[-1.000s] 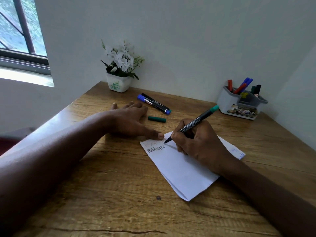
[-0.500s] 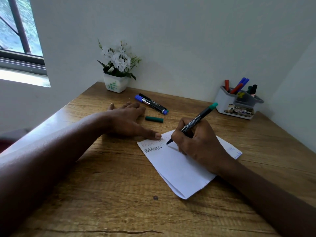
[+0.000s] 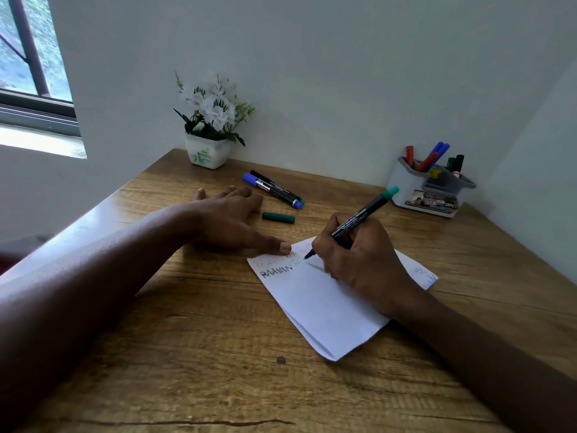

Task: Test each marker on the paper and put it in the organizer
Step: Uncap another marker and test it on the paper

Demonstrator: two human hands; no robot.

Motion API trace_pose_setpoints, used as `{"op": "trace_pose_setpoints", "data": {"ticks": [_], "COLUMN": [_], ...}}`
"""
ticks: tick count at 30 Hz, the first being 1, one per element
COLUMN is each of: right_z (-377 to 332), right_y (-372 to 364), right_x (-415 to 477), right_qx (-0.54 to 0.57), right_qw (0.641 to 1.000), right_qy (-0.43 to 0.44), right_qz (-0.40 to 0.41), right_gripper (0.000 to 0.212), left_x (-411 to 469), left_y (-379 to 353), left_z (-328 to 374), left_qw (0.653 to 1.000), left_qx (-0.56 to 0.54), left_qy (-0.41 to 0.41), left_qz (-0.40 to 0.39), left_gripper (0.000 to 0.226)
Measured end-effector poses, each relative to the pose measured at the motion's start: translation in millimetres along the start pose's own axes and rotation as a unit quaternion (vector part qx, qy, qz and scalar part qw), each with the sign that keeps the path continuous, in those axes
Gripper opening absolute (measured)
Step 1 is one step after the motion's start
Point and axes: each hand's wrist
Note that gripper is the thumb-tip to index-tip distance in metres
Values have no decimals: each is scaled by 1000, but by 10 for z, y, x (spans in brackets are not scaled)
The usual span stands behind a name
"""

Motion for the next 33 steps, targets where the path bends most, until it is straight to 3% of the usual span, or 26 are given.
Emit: {"op": "trace_pose_setpoints", "data": {"ticks": [11, 24, 29, 33], "right_z": [-5, -5, 7, 21], "right_y": [-6, -12, -12, -6], "right_x": [-8, -6, -25, 5], "right_qx": [-7, -31, 11, 8], "right_qw": [1000, 999, 999, 998], "right_qy": [-1, -8, -31, -49], "right_qz": [-21, 3, 15, 41], "right_gripper": [20, 21, 15, 22], "left_x": [3, 19, 24, 30], "left_y": [-5, -10, -7, -17], "left_z": [-15, -26, -30, -36], "left_qw": [1000, 1000, 1000, 1000], "left_qx": [-3, -5, -4, -4], "left_qy": [1, -5, -5, -6], "left_qz": [0, 2, 3, 1], "left_gripper": [130, 131, 128, 130]}}
Point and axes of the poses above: each hand's wrist, its own x-axis towards the middle knuckle, its own y-axis out of the back of the hand, z = x × y, and after that the axes turned 4 degrees about z, right-handed
